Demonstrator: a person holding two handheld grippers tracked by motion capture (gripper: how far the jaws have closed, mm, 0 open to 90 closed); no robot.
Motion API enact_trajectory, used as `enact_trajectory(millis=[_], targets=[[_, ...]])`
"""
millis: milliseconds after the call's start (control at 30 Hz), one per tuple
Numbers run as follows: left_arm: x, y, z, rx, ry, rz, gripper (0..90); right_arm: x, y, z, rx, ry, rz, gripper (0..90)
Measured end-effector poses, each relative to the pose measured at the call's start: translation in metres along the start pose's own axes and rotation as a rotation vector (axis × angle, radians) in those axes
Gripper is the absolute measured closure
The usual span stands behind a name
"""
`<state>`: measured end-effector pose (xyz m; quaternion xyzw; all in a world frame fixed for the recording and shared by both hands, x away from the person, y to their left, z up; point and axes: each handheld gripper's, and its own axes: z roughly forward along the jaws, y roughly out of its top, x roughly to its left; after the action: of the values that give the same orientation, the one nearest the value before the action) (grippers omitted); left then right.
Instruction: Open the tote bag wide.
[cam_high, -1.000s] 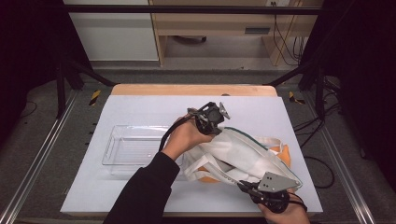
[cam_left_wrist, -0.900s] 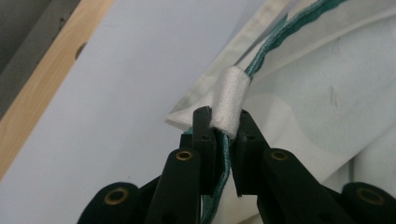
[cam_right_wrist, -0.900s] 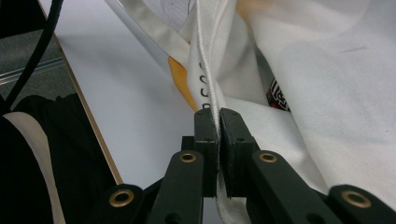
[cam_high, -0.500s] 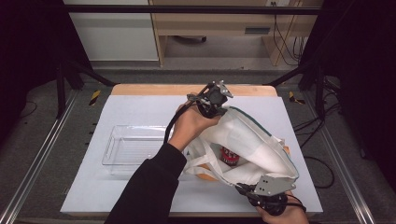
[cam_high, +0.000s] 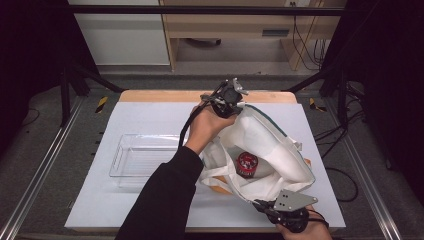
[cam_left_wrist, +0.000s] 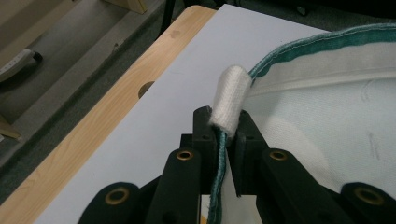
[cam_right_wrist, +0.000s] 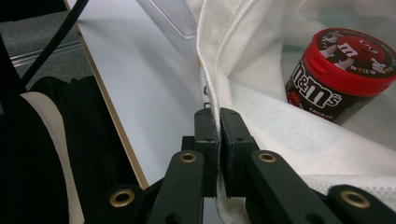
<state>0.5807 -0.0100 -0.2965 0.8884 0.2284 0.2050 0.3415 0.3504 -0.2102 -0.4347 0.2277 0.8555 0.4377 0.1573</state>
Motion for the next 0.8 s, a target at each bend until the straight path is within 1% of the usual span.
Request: enact_trajectory(millis=[133,167,233,300,367,533,633,733,800], targets=[[0.000,0.001,0.000,-0.005,0.009,-0.001,81.9,0.001,0.000,-0.001,0.001,0.004,-0.001,86.8],[0.000,0.002,0.000,-0.017,0.010,-0.004,81.9,0.002,-0.001,-0.001,0.003,0.004,-0.006,86.8],[0.001,0.002,-0.001,-0.022,0.019,-0.005,81.9,0.003,-0.001,-0.001,0.006,0.012,-0.009,86.9],[0.003,0.003,0.000,-0.034,0.028,-0.015,81.9,0.004,-0.001,-0.001,0.008,0.016,-0.016,86.9],[0.004,0.003,0.001,-0.031,0.034,-0.023,81.9,0.004,-0.001,-0.001,0.010,0.019,-0.013,86.9],[0.008,0.001,0.016,-0.022,0.042,-0.034,81.9,0.003,-0.003,0.002,0.023,0.025,-0.013,86.9],[0.010,-0.003,0.027,-0.011,0.042,-0.041,81.9,0.002,-0.005,0.004,0.035,0.025,-0.003,86.9],[0.013,-0.010,0.036,-0.004,0.029,-0.066,81.9,0.001,-0.007,0.006,0.046,0.031,-0.002,86.9],[0.014,-0.013,0.040,0.000,0.025,-0.075,81.9,0.000,-0.007,0.006,0.049,0.030,0.002,86.9]])
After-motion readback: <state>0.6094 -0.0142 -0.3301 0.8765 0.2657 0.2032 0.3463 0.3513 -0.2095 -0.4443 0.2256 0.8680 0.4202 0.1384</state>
